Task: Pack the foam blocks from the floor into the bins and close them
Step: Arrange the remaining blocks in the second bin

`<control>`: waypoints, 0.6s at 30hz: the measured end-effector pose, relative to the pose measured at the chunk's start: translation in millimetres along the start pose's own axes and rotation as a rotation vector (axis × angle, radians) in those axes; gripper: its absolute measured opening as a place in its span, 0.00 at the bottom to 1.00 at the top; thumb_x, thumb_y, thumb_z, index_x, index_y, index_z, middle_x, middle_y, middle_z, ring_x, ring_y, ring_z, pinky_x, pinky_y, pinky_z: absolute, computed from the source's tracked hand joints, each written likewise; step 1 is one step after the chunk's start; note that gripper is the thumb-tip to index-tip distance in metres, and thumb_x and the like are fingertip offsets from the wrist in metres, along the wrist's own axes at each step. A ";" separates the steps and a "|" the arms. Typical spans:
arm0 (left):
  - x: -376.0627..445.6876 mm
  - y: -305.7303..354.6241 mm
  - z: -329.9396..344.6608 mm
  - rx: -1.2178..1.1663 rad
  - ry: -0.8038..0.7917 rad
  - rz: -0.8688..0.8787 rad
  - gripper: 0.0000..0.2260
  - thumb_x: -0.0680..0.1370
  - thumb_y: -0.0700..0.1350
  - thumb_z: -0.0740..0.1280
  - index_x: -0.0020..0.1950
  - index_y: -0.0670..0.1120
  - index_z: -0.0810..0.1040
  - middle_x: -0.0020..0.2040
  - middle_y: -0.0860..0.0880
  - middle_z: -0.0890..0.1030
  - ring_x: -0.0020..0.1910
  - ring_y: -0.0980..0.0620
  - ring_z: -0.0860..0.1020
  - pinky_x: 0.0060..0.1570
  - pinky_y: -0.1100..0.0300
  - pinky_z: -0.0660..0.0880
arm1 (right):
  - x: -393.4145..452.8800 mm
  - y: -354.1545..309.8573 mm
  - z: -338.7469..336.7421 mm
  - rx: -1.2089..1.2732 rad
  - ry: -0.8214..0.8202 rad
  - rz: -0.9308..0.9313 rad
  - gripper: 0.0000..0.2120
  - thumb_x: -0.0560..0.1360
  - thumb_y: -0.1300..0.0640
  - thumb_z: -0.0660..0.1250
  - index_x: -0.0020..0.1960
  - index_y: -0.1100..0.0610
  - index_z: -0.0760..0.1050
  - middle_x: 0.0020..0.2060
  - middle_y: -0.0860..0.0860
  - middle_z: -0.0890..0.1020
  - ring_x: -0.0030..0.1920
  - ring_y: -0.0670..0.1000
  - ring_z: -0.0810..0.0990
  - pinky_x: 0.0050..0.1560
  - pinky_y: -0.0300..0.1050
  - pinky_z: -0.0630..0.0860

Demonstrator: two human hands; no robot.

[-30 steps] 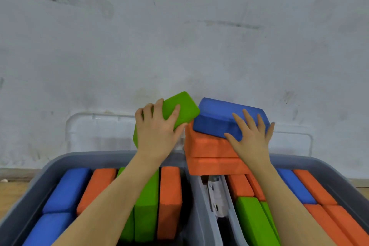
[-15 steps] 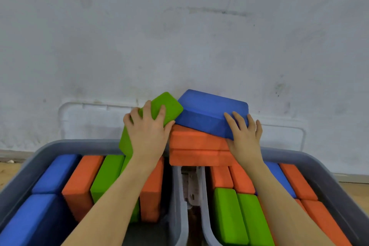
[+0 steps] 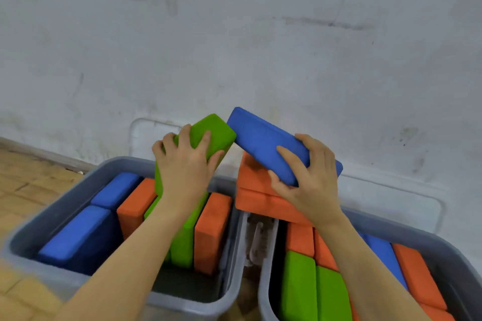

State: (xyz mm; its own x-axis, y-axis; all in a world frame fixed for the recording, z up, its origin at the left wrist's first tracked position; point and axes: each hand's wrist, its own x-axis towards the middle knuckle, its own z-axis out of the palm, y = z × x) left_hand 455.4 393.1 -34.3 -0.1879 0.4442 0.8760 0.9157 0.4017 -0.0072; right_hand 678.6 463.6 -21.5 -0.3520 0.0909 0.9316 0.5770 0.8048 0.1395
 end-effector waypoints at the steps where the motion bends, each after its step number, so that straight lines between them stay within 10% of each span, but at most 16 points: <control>1: 0.6 -6.3 -4.7 0.001 0.002 -0.003 0.20 0.73 0.60 0.61 0.56 0.49 0.80 0.56 0.40 0.78 0.45 0.38 0.74 0.44 0.46 0.68 | 7.1 -9.0 -0.1 0.022 0.013 -0.020 0.16 0.70 0.51 0.70 0.56 0.55 0.73 0.60 0.58 0.69 0.54 0.62 0.74 0.53 0.56 0.71; 11: 0.5 -127.0 -15.3 -0.139 0.023 -0.080 0.21 0.71 0.61 0.61 0.52 0.47 0.82 0.53 0.40 0.79 0.43 0.37 0.76 0.43 0.46 0.70 | 61.8 -132.0 52.3 -0.118 0.015 -0.071 0.17 0.73 0.46 0.67 0.50 0.58 0.68 0.57 0.56 0.75 0.49 0.63 0.78 0.46 0.56 0.72; 18: -11.3 -194.1 12.6 -0.190 -0.203 -0.187 0.21 0.69 0.61 0.65 0.52 0.48 0.83 0.51 0.39 0.80 0.41 0.36 0.76 0.42 0.45 0.71 | 82.3 -201.9 126.4 -0.178 -0.294 0.119 0.17 0.67 0.45 0.68 0.43 0.59 0.76 0.54 0.55 0.81 0.47 0.61 0.80 0.42 0.52 0.75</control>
State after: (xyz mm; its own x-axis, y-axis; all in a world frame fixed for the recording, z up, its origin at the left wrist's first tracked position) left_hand 275.3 320.2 -48.9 -0.4089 0.5349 0.7394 0.9047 0.3438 0.2516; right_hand 440.0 382.8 -15.4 -0.4568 0.3636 0.8119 0.7370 0.6658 0.1164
